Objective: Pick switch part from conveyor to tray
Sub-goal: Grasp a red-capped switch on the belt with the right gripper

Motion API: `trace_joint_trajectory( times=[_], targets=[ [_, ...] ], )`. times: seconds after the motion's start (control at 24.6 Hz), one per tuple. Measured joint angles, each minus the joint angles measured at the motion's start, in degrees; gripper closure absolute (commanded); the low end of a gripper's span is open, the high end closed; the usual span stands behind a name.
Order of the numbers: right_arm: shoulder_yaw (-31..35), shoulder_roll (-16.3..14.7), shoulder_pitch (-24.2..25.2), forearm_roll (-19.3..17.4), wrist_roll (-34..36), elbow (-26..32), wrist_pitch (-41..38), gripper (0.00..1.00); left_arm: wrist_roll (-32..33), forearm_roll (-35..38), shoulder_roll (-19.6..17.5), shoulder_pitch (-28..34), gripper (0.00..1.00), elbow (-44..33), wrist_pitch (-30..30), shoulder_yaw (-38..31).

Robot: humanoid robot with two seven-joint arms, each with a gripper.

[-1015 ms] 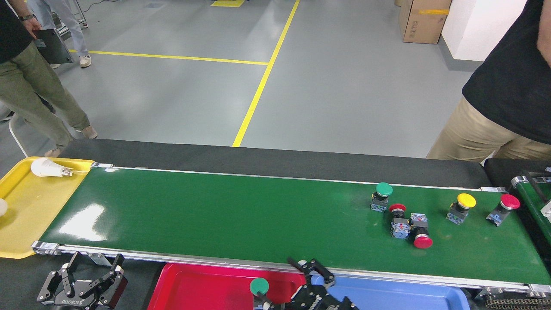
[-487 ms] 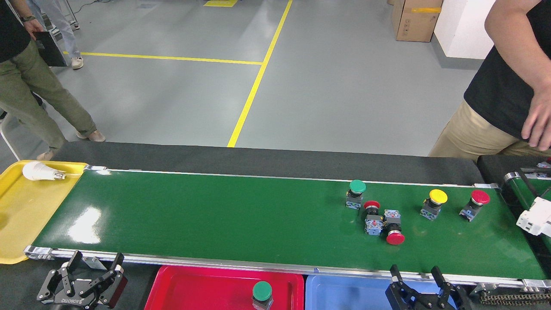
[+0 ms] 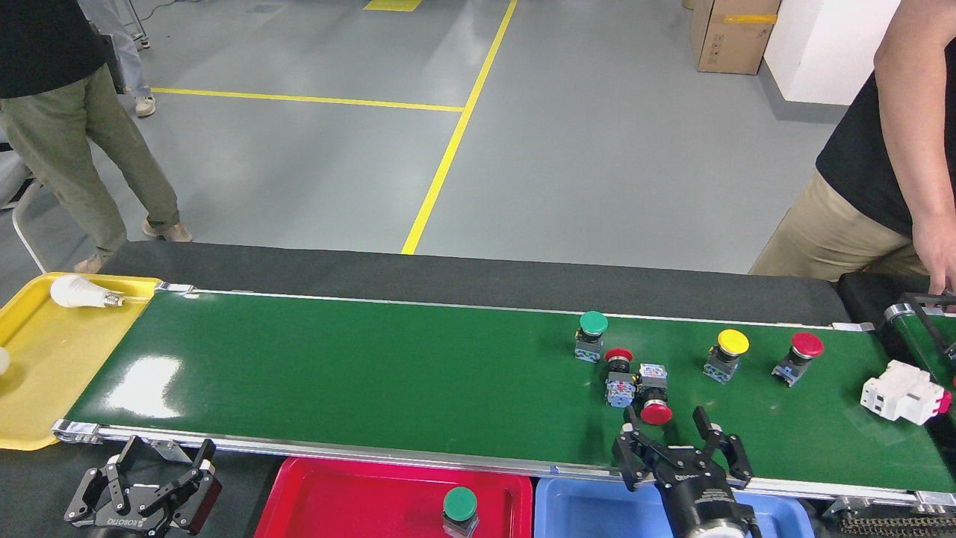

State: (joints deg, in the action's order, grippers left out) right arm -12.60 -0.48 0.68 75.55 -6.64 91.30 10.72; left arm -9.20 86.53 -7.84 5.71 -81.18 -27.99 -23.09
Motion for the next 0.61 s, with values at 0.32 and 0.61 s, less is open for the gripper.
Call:
trace_joint_trajectory(
  times=[0.32, 0.61],
  targets=[
    [-5.54, 0.0, -6.96, 0.43, -0.42, -8.68, 2.21, 0.0, 0.03, 0.0, 0.0, -0.15, 0.0, 0.01, 0.01, 0.0],
    [-10.92, 0.76, -12.72, 0.43, -0.47, -14.67, 2.28, 0.0, 0.03, 0.0, 0.0, -0.19, 0.0, 0.01, 0.0, 0.0]
  ],
)
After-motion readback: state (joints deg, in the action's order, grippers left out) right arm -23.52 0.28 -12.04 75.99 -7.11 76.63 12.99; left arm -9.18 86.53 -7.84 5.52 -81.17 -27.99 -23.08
